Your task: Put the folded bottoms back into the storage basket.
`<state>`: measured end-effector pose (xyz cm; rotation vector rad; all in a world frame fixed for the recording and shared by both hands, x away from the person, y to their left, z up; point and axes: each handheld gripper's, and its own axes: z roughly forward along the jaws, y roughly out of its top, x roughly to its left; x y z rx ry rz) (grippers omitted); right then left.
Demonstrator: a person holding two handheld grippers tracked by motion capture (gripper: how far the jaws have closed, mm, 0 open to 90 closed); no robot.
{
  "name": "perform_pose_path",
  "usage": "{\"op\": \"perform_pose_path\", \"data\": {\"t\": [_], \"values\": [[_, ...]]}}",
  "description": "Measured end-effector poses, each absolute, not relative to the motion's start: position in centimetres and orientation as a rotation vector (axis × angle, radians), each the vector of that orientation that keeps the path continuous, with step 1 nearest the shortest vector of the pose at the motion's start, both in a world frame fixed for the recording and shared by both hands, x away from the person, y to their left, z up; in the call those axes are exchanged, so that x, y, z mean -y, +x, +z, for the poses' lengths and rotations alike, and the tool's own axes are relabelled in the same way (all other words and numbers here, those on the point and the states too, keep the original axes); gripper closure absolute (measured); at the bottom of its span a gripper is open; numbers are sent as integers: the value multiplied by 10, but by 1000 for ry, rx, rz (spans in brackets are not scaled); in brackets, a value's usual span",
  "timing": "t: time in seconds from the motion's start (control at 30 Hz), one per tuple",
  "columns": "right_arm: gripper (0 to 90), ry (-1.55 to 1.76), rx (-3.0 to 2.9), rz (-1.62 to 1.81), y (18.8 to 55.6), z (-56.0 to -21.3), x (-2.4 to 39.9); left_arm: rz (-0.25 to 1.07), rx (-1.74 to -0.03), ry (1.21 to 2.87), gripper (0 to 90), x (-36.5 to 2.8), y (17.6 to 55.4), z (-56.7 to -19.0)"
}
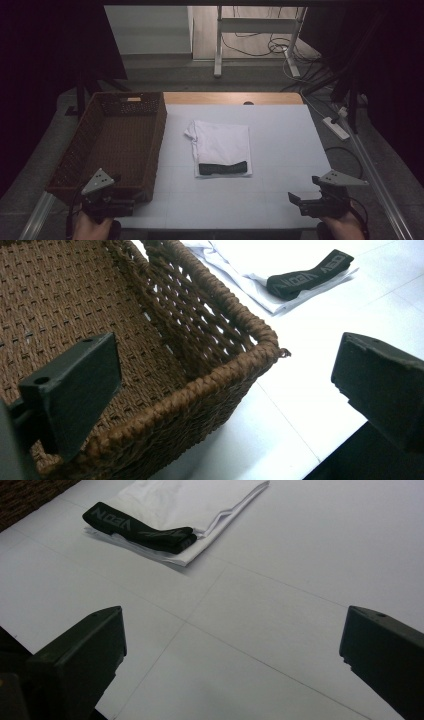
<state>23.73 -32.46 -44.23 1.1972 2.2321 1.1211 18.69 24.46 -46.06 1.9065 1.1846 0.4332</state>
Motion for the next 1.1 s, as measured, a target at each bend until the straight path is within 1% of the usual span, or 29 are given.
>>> {"op": "perform_pose_path", "data": {"t": [0.17, 0.3, 0.47, 0.87, 1.1], "values": [[0, 1200, -2231, 1123, 237, -442, 325, 409, -1167, 1891, 5, -244, 187, -460], [0, 1201, -2230, 1122, 238, -442, 325, 357, -1144, 1870, 3, -241, 188, -459], [0, 1200, -2230, 1123, 238, -442, 325, 356, -1113, 1889, 1, -233, 187, -457], [0, 1201, -2234, 1122, 238, -443, 324, 303, -1066, 1890, 0, -219, 189, -453], [0, 1196, -2239, 1117, 238, -443, 324, 296, -1021, 1935, 0, -205, 192, -451]]}}
